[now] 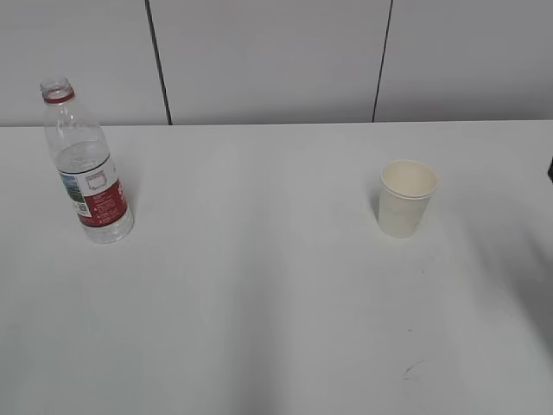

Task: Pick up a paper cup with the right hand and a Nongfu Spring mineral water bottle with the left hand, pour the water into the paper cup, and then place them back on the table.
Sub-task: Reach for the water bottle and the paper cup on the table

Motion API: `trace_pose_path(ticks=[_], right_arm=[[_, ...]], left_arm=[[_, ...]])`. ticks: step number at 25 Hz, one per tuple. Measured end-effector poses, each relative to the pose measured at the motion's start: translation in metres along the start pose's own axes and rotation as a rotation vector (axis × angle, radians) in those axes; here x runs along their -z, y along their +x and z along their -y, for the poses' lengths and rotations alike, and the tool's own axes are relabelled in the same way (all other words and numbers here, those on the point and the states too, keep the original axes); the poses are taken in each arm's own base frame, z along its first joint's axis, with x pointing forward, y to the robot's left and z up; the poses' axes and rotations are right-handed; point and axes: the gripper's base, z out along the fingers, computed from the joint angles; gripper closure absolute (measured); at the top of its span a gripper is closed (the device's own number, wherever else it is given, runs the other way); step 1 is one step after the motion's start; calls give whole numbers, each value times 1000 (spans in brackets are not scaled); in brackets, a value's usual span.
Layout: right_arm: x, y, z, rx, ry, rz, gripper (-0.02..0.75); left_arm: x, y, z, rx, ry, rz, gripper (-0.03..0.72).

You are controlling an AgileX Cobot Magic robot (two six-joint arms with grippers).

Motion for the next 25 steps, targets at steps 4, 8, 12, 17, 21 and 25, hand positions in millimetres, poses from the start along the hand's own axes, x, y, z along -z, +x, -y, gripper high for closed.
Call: trace_pose_path(ticks=[4, 8, 12, 17, 21, 25], right_arm=[[-14, 14, -11, 39, -124, 29, 160], [-26, 26, -23, 65, -264, 81, 160], [-38, 50, -28, 34, -324, 42, 160], [-52, 91, -29, 11, -336, -127, 128], [-72, 105, -31, 16, -373, -160, 92], [-91, 109, -32, 36, -400, -148, 87]], left_arm=[[0, 0, 0, 0, 0, 0, 73], [0, 0, 0, 0, 0, 0, 98], [0, 0, 0, 0, 0, 0, 104], [0, 0, 0, 0, 0, 0, 106], [0, 0, 0, 0, 0, 0, 106], [0, 0, 0, 0, 0, 0, 106]])
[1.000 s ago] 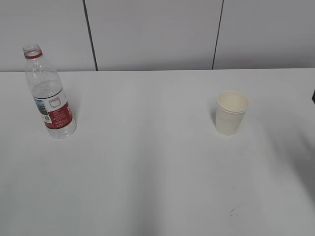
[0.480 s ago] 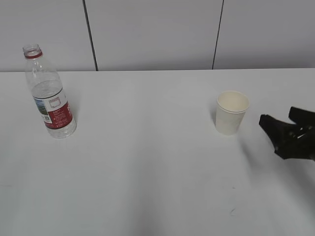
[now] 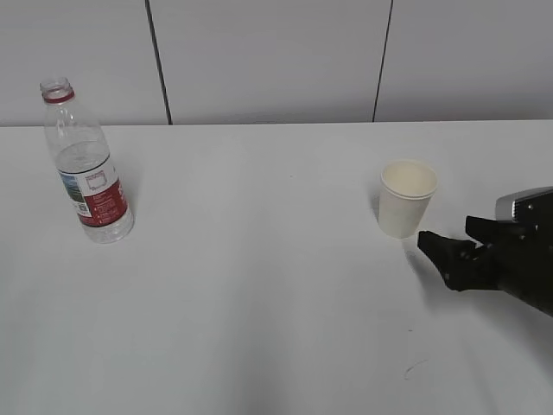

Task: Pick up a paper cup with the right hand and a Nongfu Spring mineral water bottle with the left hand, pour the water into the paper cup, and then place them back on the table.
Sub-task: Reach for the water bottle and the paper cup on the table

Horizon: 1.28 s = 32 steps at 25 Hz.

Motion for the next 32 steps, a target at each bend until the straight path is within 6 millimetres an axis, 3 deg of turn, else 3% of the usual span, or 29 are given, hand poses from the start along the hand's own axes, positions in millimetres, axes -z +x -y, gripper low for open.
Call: trace_pose_path(ticks=[15, 32], right_arm=[[-48, -15, 10, 89, -77, 92, 86], [-81, -4, 17, 84, -129, 95, 86]], left_arm=[[0, 0, 0, 0, 0, 0, 106], [0, 0, 0, 0, 0, 0, 106]])
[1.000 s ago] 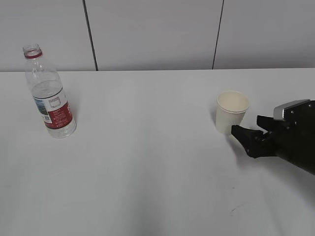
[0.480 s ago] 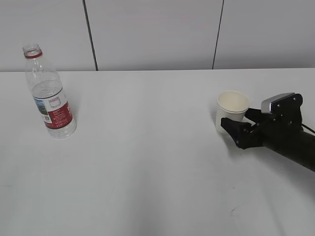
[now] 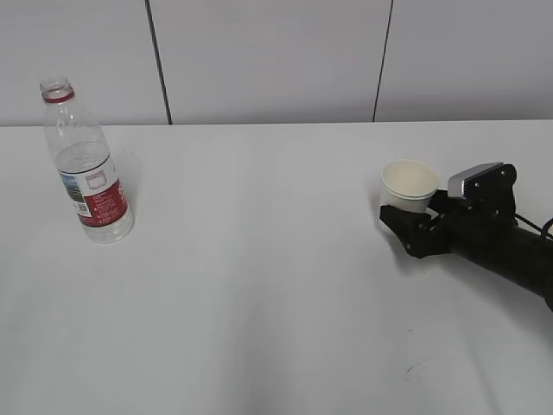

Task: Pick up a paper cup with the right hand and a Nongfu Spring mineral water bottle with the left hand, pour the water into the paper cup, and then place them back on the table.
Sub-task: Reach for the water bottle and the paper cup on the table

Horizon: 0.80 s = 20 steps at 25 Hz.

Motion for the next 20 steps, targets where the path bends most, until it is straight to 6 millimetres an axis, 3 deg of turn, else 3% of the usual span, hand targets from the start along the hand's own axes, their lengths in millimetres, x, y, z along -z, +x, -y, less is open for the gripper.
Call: trace_pose_path(ticks=[15, 20], right_arm=[[-18, -2, 7, -11, -52, 30, 100], [-19, -2, 7, -9, -54, 33, 157]], left_arm=[[0, 0, 0, 0, 0, 0, 106], [0, 0, 0, 0, 0, 0, 106]])
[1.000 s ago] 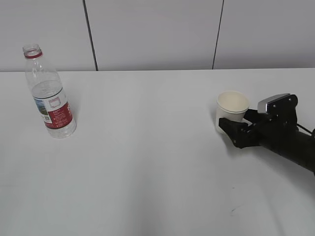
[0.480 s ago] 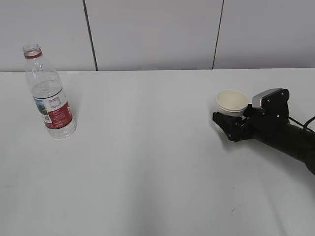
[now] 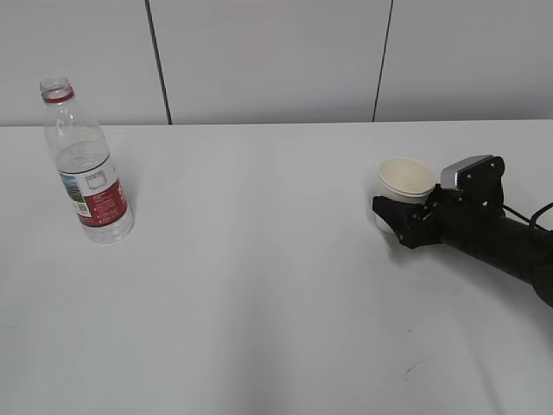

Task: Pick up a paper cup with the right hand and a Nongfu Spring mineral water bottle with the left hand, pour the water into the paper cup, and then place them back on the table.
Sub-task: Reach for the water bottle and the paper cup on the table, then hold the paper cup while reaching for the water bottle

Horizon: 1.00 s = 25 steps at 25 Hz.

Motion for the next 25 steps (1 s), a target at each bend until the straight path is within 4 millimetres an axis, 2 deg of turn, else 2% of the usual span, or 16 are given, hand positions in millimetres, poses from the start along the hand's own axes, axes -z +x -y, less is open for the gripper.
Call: trace_pose_path(ticks=[5, 25], right_arm=[[0, 0, 0, 0, -1, 0, 192], [0, 0, -1, 20, -7, -2, 195]], left_arm=[[0, 0, 0, 0, 0, 0, 106], [0, 0, 0, 0, 0, 3, 106]])
